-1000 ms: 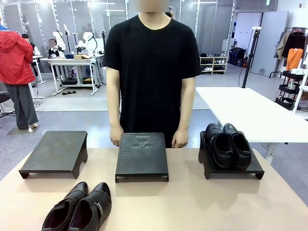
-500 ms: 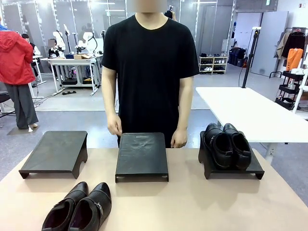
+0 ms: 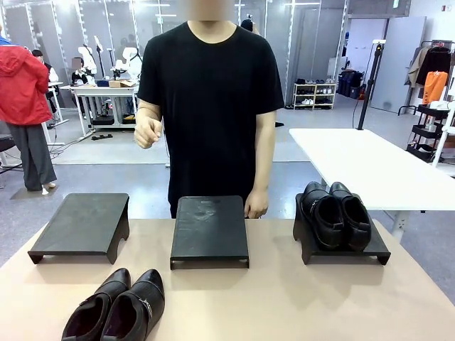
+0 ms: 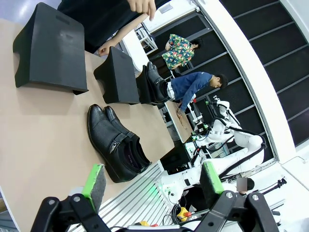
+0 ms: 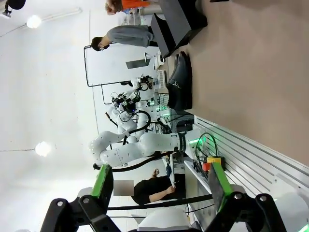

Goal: Place the shoes on the stand as instructed by the person.
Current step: Pick up another pair of Shoes and place it on the Shoes Stand indicated by the person.

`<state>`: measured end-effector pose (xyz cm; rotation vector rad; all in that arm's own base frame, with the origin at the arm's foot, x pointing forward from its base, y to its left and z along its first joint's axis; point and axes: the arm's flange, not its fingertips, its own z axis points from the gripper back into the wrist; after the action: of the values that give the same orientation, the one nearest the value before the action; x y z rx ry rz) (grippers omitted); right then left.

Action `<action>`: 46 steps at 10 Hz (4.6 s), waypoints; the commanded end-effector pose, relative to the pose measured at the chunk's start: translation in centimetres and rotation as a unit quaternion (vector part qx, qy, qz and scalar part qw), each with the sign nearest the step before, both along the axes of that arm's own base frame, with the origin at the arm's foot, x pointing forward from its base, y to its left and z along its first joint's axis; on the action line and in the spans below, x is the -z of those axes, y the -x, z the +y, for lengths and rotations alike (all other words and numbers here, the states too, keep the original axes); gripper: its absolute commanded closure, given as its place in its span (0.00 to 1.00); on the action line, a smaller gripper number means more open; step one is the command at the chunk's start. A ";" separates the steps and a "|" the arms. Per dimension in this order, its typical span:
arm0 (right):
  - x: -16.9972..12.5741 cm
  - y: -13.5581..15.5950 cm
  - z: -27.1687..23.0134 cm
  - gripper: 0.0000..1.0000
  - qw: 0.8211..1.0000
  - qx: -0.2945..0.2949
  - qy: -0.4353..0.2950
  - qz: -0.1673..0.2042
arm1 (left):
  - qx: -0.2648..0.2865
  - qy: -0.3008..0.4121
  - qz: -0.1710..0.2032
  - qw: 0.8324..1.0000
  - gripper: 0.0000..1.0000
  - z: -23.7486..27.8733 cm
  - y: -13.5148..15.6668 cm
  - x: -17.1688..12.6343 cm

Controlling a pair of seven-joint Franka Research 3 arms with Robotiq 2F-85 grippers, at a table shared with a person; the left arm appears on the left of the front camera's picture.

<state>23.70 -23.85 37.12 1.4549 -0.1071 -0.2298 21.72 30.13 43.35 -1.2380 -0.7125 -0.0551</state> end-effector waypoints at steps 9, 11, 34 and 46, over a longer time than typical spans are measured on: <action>-0.1 0.4 -0.1 0.00 1.000 -0.003 -0.004 -0.003 | 0.001 0.001 -0.004 1.000 0.00 0.1 0.1 -0.2; -0.1 0.4 -0.1 0.00 1.000 -0.003 -0.004 -0.003 | 0.001 0.001 -0.004 1.000 0.00 0.1 0.1 -0.2; -0.1 0.4 -0.1 0.00 1.000 -0.003 -0.004 -0.003 | 0.205 -0.345 0.042 0.915 0.00 -37.0 -1.2 -10.0; -0.1 0.4 -0.1 0.00 1.000 -0.003 -0.004 -0.003 | 0.226 -0.379 0.068 0.895 0.00 -41.7 -2.5 -9.8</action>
<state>23.62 -23.90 37.11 1.4560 -0.1068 -0.2326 24.22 -11.55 53.23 -0.6191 -0.2170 -0.5726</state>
